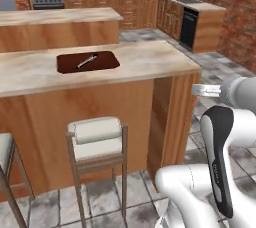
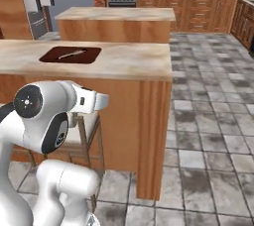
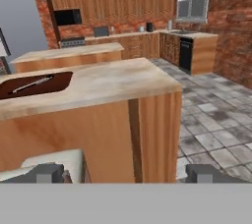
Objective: Gather the mushroom and avocado from the fridge and place them on a tray on the dining counter. Then gather the steak and chicken drumstick from the fridge and place them on the other tray.
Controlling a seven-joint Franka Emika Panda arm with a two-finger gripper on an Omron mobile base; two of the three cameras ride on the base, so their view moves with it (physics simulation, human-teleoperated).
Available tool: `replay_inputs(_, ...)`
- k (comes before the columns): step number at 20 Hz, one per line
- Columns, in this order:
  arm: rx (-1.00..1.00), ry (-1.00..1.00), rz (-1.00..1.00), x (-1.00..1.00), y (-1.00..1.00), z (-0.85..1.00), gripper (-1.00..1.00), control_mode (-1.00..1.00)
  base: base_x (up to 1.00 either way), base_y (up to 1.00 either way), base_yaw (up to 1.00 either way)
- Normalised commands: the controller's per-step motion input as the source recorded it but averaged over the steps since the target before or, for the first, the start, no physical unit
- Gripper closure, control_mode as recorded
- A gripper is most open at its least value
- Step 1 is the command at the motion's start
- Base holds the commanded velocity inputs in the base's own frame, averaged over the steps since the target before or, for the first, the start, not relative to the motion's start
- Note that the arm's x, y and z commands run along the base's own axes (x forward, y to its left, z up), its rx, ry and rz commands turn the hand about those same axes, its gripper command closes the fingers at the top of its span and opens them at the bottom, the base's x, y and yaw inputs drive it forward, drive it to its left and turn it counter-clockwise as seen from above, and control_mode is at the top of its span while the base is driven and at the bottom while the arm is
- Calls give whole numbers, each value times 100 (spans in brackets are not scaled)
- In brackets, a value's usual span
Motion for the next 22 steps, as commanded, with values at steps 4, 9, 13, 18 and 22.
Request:
replay_inputs(4, 0, 0, 0, 0, 0, 0, -100, 100, 3, -100, 4)
replay_inputs(9, 0, 0, 0, 0, 0, 0, -100, 100, 18, -100, 5)
replay_inputs(13, 0, 0, 0, 0, 0, 0, -100, 100, 33, -100, 6)
replay_inputs(18, 0, 0, 0, 0, 0, 0, -100, 100, 52, -100, 10)
replay_inputs(22, 0, 0, 0, 0, 0, 0, -100, 100, 92, -86, 19)
